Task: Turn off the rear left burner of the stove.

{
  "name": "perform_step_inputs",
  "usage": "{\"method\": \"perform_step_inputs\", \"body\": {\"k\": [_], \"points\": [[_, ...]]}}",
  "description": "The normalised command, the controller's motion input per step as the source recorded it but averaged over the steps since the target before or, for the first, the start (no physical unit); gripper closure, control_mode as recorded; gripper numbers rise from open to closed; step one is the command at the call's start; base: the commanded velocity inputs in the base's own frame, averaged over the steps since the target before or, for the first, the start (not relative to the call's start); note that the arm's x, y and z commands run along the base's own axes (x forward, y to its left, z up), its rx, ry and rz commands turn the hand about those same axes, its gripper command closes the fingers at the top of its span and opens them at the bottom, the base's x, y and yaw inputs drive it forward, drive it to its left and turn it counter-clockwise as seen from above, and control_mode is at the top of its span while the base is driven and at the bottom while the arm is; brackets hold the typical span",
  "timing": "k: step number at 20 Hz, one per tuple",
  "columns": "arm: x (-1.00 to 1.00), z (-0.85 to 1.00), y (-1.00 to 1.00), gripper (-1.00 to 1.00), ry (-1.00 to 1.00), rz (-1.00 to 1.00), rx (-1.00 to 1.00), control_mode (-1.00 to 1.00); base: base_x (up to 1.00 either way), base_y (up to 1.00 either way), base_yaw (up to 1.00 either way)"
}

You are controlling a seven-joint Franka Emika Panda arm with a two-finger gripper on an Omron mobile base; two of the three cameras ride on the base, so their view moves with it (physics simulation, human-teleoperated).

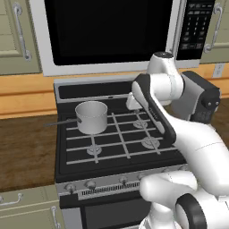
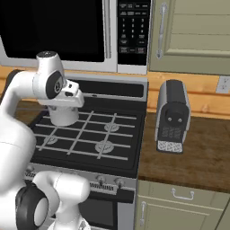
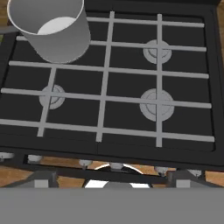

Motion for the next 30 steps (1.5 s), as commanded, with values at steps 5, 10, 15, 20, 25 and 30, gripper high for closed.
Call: {"method": "perform_step_inputs", "body": {"k": [5,10,15,20,25,30], "points": [[-0.49,-0.27,0.93,-1.00,0.02,0.04,-0.12,-1.00,0.00,0.00,0.00],[-0.51,-0.31,0.94,-1.00,0.01,0.05,-0.13,-1.00,0.00,0.00,0.00],[-0.57,-0.30,0.85,-1.00,0.00,0.04,-0.14,-1.00,0.00,0.00,0.00],[-0.60,-0.36,0.63,-1.00,0.01,0.13,-0.19,-1.00,0.00,0.00,0.00],[-0.41,-0.61,0.25,-1.00,-0.04,0.11,-0.17,-1.00,0.00,0.00,0.00],[-0.05,-0.98,0.06,-1.00,-0.03,0.03,-0.20,-1.00,0.00,0.00,0.00]]}}
